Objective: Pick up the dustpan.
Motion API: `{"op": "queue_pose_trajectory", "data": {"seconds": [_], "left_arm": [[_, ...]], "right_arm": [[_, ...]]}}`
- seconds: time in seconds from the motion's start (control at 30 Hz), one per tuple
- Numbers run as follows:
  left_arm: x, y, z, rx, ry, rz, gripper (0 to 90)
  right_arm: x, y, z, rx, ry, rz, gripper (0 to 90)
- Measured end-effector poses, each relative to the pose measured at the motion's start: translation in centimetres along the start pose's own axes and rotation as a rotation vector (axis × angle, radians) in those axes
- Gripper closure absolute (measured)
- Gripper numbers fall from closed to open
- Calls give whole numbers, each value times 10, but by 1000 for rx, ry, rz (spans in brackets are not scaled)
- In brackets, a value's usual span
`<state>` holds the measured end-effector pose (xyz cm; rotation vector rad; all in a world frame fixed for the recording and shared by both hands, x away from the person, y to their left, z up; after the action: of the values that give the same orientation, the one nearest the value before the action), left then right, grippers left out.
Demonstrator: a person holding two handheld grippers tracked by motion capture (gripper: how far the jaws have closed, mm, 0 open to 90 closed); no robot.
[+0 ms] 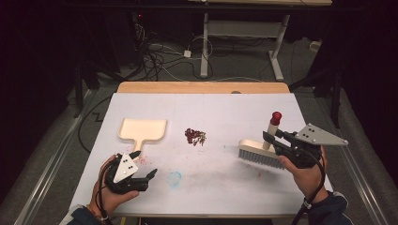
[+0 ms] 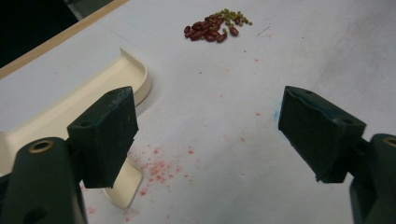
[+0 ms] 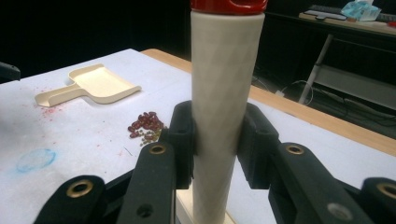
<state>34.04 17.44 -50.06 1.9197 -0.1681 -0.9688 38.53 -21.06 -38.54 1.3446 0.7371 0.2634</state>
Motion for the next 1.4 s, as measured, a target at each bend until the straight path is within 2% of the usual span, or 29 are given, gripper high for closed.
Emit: {"op": "queue_pose_trajectory", "data": {"seconds": [0.33, 0.67, 0.7, 0.83, 0.87, 1.0, 1.03, 1.07, 1.27, 1.4], "left_arm": [[-1, 1, 3, 27, -6, 3, 194], [-4, -1, 1, 10, 4, -1, 194], [-4, 0, 1, 5, 3, 0, 194], [-2, -1, 2, 7, -5, -5, 191], [-3, -1, 2, 5, -7, -4, 190], [-4, -1, -1, -14, -3, 8, 189], [-4, -1, -1, -14, -2, 7, 189], [-4, -1, -1, -11, -2, 6, 189], [-3, -4, -3, -15, 4, -7, 189], [-6, -4, -5, -26, 10, 0, 189]], "right_arm": [[-3, 2, -3, -7, -5, 4, 699], [10, 8, -9, -9, 26, 17, 699], [18, 10, -10, -12, 32, 21, 699], [28, 14, -10, -6, 46, 20, 699], [37, 14, -9, -2, 53, 8, 700], [57, 18, -6, -15, 36, -5, 700], [57, 18, -6, -15, 36, -5, 700], [64, 20, -5, -19, 31, -4, 700], [77, 25, -1, -4, 18, 4, 700], [80, 27, 2, 6, 8, 7, 700]]}}
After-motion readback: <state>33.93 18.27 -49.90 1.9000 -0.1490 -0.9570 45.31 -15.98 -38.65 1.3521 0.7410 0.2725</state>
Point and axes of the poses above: each handheld gripper's, and its own axes: x roughly forward along the jaws, y roughly out of its top, z roughly to its right, the point moved 9 cm from there along x, roughly forward along the jaws, and after that the axes turned 3 degrees about x, right-handed, at the moved point
